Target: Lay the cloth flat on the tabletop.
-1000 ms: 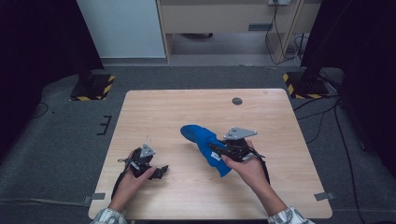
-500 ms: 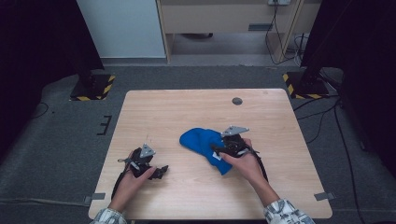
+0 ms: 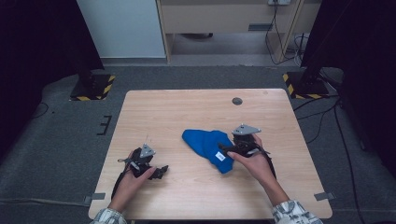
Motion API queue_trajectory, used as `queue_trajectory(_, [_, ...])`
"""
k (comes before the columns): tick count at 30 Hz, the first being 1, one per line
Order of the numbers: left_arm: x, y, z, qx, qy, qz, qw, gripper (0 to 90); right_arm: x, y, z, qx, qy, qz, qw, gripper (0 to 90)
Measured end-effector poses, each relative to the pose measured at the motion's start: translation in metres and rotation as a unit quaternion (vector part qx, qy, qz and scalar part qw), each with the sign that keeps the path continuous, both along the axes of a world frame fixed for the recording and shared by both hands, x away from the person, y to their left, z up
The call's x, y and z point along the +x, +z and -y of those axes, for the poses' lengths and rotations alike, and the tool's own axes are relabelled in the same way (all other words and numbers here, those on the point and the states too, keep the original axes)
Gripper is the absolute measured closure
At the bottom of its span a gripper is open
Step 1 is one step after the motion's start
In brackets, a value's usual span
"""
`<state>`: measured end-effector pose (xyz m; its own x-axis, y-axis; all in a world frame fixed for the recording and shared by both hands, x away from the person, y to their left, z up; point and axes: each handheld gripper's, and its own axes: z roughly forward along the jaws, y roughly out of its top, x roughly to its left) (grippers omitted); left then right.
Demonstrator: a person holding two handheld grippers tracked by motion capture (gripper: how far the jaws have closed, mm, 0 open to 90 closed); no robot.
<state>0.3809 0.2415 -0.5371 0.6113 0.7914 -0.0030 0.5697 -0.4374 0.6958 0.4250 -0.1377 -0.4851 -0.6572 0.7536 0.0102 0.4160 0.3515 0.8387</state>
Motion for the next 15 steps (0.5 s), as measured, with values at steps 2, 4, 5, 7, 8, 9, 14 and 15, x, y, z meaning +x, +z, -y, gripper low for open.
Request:
queue_trajectory(2, [0.0,0.0,0.0,0.0,0.0,0.0,1.0,0.0,-0.004,0.001,0.0,-0.003,0.006,0.002,1.0,28.6])
queue_trajectory(4, [0.0,0.0,0.0,0.0,0.0,0.0,1.0,0.0,-0.018,0.001,0.0,-0.016,0.026,0.006,0.9995,35.4])
queue_trajectory(5, [0.0,0.0,0.0,0.0,0.0,0.0,1.0,0.0,-0.023,0.0,0.0,-0.021,0.032,0.006,0.9992,37.0])
queue_trajectory(7, [0.0,0.0,0.0,0.0,0.0,0.0,1.0,0.0,-0.037,-0.008,0.0,-0.042,0.049,0.002,0.9979,47.9])
queue_trajectory(8, [0.0,0.0,0.0,0.0,0.0,0.0,1.0,0.0,-0.039,-0.01,0.0,-0.046,0.053,-0.001,0.9975,52.0])
queue_trajectory(9, [0.0,0.0,0.0,0.0,0.0,0.0,1.0,0.0,-0.039,-0.01,0.0,-0.046,0.053,-0.001,0.9975,52.0])
queue_trajectory(14, [0.0,0.0,0.0,0.0,0.0,0.0,1.0,0.0,-0.045,-0.016,-0.012,-0.045,0.086,-0.004,0.9952,66.3])
queue_trajectory(15, [0.0,0.0,0.0,0.0,0.0,0.0,1.0,0.0,-0.045,-0.016,-0.012,-0.045,0.086,-0.004,0.9952,66.3])
